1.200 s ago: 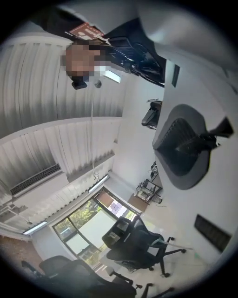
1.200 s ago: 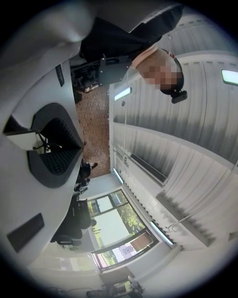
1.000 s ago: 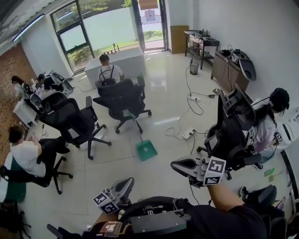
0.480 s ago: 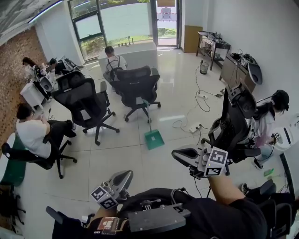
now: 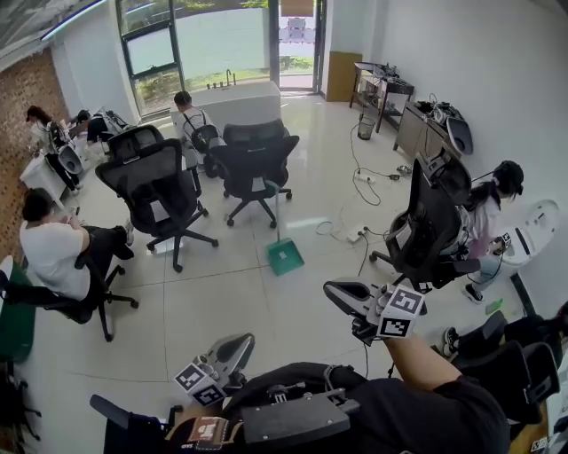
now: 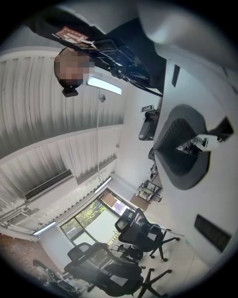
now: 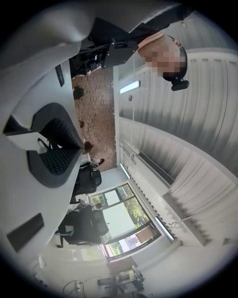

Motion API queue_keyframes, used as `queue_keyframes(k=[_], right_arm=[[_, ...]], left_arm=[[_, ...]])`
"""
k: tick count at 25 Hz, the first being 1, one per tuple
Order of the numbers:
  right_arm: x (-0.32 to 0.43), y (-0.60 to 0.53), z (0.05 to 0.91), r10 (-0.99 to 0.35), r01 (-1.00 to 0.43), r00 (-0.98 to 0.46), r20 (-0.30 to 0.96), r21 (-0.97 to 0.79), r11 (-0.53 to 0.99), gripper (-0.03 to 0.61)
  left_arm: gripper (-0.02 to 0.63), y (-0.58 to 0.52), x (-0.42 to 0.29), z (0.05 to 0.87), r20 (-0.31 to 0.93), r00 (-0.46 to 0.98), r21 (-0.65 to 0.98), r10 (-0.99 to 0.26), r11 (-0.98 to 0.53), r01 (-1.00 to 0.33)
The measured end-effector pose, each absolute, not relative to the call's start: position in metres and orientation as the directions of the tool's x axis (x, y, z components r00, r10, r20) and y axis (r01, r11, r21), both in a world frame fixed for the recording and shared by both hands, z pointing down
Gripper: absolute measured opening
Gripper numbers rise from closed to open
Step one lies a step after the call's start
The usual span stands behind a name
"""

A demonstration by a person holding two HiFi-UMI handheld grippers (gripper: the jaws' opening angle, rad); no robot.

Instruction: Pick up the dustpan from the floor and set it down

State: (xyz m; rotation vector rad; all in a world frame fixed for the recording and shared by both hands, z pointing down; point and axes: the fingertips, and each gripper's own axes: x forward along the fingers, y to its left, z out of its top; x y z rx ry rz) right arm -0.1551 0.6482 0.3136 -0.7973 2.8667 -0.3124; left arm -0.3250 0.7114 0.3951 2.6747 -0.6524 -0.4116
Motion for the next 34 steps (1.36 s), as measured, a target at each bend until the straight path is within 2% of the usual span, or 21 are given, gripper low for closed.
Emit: queue_keyframes(k=[5, 9, 15, 20, 25, 34], right_arm=[[-0.138, 0.681, 0.309, -0.54, -0.511, -0.836, -0.102, -0.218, 0.832, 0.021], [-0.095, 0.706, 0.312, -0.499, -0.481, -0.864, -0.071, -0.175, 0.859, 0.02], [-0.012, 0.72, 0.336, -0.47, -0.45, -0.881, -0.048, -0.218, 0.866, 0.02], [0.027, 0.717, 0.336, -0.442, -0.424, -0.895, -0.056, -0.196, 0.884, 0.02], [0.042, 0.715, 0.334, -0.434, -0.418, -0.899, -0.055, -0.186, 0.889, 0.02], [0.019, 0.717, 0.331, -0.426, -0.413, -0.901, -0.08, -0.138, 0.9, 0.02]], left_arm=[[0.017, 0.742, -0.309, 0.385, -0.204, 0.846, 0.377, -0.492, -0.837, -0.396], [0.017, 0.76, -0.256, 0.377, -0.2, 0.84, 0.379, -0.504, -0.831, -0.408], [0.017, 0.78, -0.169, 0.382, -0.174, 0.835, 0.381, -0.523, -0.817, -0.432], [0.017, 0.78, -0.125, 0.38, -0.175, 0.823, 0.366, -0.54, -0.812, -0.454], [0.017, 0.778, -0.108, 0.378, -0.172, 0.826, 0.366, -0.537, -0.813, -0.453], [0.017, 0.772, -0.134, 0.381, -0.184, 0.831, 0.312, -0.525, -0.833, -0.457]])
